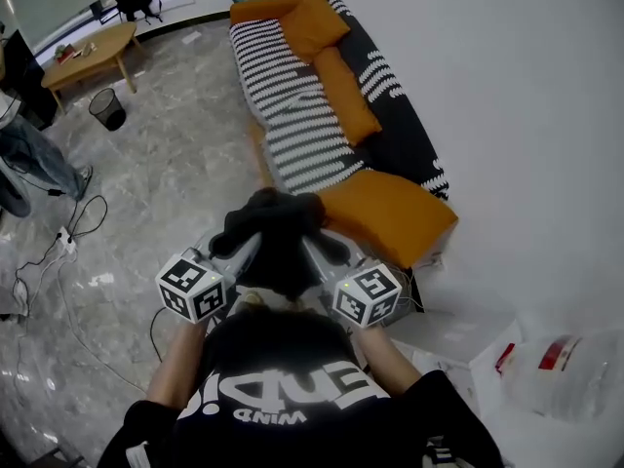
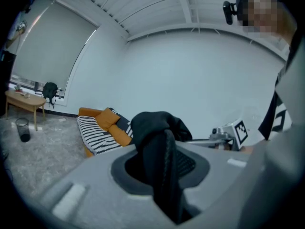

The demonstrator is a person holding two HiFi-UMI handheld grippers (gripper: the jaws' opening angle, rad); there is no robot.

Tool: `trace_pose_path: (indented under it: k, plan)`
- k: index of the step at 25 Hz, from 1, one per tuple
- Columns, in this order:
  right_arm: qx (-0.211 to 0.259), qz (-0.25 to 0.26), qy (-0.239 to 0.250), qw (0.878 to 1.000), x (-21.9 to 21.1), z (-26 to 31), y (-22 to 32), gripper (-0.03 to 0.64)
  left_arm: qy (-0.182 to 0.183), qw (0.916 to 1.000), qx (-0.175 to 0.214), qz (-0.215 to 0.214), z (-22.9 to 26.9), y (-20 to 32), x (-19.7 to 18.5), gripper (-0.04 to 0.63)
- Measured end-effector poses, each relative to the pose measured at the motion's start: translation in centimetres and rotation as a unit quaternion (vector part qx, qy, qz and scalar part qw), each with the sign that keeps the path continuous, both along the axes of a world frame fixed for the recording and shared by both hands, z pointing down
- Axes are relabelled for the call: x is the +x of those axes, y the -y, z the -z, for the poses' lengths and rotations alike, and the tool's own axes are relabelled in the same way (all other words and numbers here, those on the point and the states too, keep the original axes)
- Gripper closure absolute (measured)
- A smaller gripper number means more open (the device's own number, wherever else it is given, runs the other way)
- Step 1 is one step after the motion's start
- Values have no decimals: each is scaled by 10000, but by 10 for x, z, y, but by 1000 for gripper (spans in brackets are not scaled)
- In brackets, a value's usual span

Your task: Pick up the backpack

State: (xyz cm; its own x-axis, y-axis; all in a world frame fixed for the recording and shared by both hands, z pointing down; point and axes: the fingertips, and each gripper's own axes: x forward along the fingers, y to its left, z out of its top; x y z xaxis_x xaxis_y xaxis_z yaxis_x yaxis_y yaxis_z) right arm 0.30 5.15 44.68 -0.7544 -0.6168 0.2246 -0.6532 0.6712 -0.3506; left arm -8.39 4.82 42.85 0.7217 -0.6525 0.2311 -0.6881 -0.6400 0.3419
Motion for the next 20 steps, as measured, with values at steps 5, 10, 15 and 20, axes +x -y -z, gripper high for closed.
trace_pose_path:
  k: [5, 10, 15, 20]
  plan:
    - [19, -8, 49, 10000, -1, -2, -4, 565, -51, 10000, 23, 14, -2, -3, -2, 508]
    - [19, -73, 106, 9999, 0, -2, -3, 565, -25, 9999, 51, -94, -1, -3, 1, 508]
    - [28, -58, 161, 9999, -3, 2, -3, 565, 15, 9998, 53, -170, 4, -3, -2, 508]
    - [42, 81, 174, 9998, -2, 7, -4, 566, 27, 9998, 70, -202, 9, -3, -1, 508]
